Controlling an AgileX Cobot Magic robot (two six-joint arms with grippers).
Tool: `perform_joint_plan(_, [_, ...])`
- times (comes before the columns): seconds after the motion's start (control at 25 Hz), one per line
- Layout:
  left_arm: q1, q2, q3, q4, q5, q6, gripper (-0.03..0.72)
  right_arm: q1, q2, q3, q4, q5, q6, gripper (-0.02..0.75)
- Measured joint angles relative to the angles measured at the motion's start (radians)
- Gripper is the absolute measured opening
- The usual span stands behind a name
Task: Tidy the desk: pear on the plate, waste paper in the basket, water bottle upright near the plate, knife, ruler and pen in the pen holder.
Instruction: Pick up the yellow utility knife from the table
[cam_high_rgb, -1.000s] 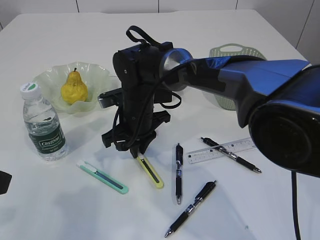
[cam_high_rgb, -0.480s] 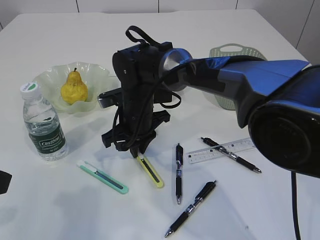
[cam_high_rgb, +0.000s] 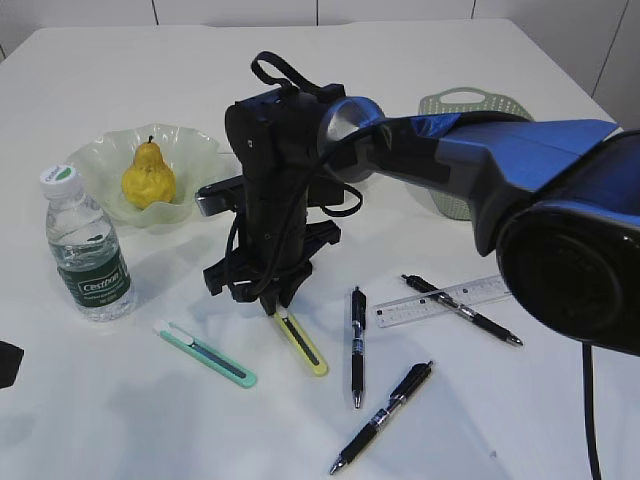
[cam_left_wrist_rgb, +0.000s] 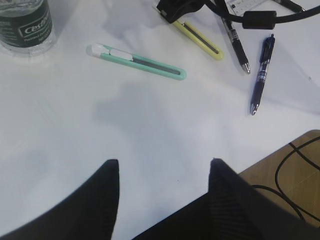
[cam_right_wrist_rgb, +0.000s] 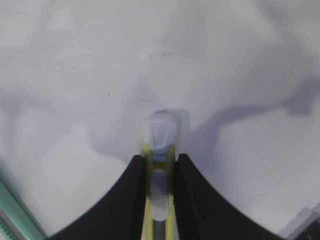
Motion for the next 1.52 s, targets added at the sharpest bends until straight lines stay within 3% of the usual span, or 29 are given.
perform_joint_plan(1.12, [0.000, 0.000, 0.000, 0.000, -0.007, 0.000, 0.401, 0.000, -0.030, -0.085, -0.015, 0.000, -0.029, 0.168])
perform_joint_plan(1.32, [0.000, 0.000, 0.000, 0.000, -0.007, 0.000, 0.401, 0.000, -0.030, -0.085, -0.011, 0.000, -0.029, 0.277])
perform_joint_plan(1.52, [0.000, 0.000, 0.000, 0.000, -0.007, 0.000, 0.402, 0.000, -0.030, -0.085, -0.011, 0.000, -0.029, 0.314])
